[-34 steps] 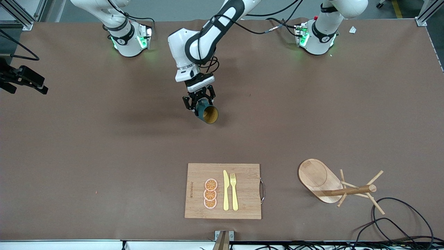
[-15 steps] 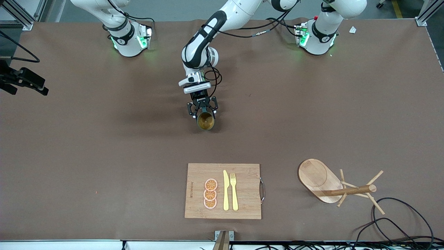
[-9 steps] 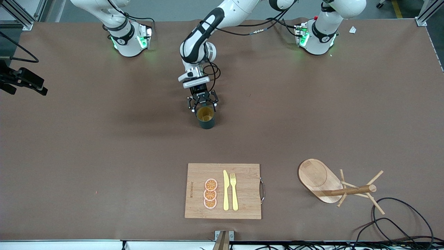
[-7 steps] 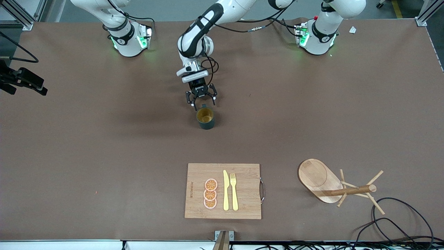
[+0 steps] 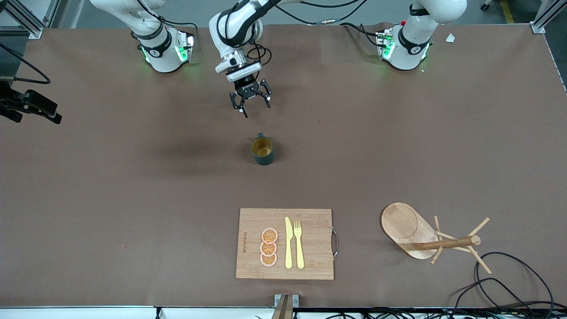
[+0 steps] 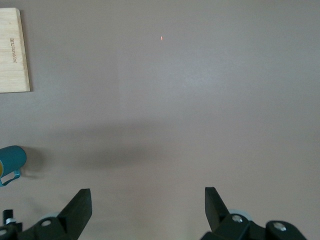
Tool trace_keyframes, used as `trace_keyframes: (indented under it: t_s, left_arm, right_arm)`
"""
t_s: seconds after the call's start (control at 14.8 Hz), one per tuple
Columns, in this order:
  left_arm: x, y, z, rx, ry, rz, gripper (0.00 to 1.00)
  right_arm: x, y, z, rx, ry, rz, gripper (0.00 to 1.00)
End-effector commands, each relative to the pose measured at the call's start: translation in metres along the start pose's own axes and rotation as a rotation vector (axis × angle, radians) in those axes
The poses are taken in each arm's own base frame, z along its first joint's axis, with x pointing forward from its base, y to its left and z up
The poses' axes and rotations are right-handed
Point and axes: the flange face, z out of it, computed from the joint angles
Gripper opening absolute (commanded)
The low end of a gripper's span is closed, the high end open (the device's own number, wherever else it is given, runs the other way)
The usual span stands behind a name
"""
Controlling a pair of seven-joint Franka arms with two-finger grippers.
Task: Transfer cup from left to right arm and place
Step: 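Open the left gripper and raise it while the right gripper approaches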
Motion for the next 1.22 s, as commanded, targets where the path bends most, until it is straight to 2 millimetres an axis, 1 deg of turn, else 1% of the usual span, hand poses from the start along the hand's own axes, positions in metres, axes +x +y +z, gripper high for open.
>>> trace_keyframes:
  t_s: [0.0,0.07,0.14,0.2,0.27,0.34,0.41,0.47,0.54,0.61,0.68,0.81,0.95,1.01,1.15]
  left_arm:
    - [0.074,0.008,-0.037,0.015,-0.092,-0.091,1.0]
    - [0.102,0.012,-0.041,0.023,-0.122,-0.126,1.0]
    - [0.134,0.015,-0.042,0.03,-0.142,-0.162,1.0]
    - [0.161,0.017,-0.037,0.045,-0.164,-0.192,1.0]
    - [0.184,0.018,-0.033,0.061,-0.193,-0.207,1.0]
    - [0.212,0.018,-0.023,0.081,-0.226,-0.205,1.0]
    - [0.238,0.018,-0.015,0.096,-0.259,-0.209,1.0]
    - [0.269,0.015,-0.003,0.122,-0.306,-0.239,1.0]
    - [0.295,0.012,0.008,0.142,-0.333,-0.264,1.0]
    - [0.313,0.006,0.021,0.162,-0.36,-0.261,1.0]
    - [0.331,-0.002,0.04,0.188,-0.388,-0.244,1.0]
    - [0.362,-0.013,0.077,0.218,-0.433,-0.176,1.0]
    - [0.39,-0.024,0.108,0.238,-0.474,-0.135,1.0]
    - [0.403,-0.029,0.123,0.246,-0.502,-0.125,1.0]
    - [0.436,-0.044,0.151,0.252,-0.562,-0.114,1.0]
  right_arm:
    - [0.001,-0.022,0.015,0.017,-0.029,-0.022,1.0]
    - [0.0,-0.036,0.022,0.015,-0.043,-0.038,1.0]
    - [-0.001,-0.058,0.029,0.019,-0.055,-0.058,1.0]
    - [0.001,-0.072,0.043,0.028,-0.077,-0.028,1.0]
    - [0.005,-0.082,0.055,0.039,-0.083,-0.006,1.0]
    - [0.008,-0.101,0.071,0.039,-0.08,-0.005,1.0]
    - [0.009,-0.125,0.086,0.04,-0.081,0.025,1.0]
    - [0.01,-0.15,0.098,0.038,-0.086,0.06,1.0]
    - [0.01,-0.176,0.11,0.03,-0.092,0.087,1.0]
    - [0.009,-0.199,0.119,0.028,-0.084,0.117,1.0]
    - [0.008,-0.221,0.129,0.023,-0.082,0.148,1.0]
    - [0.005,-0.258,0.151,0.018,-0.078,0.199,1.0]
    - [0.001,-0.289,0.18,0.013,-0.102,0.206,1.0]
    - [0.001,-0.3,0.195,0.029,-0.118,0.202,1.0]
    - [0.0,-0.325,0.228,0.053,-0.15,0.195,1.0]
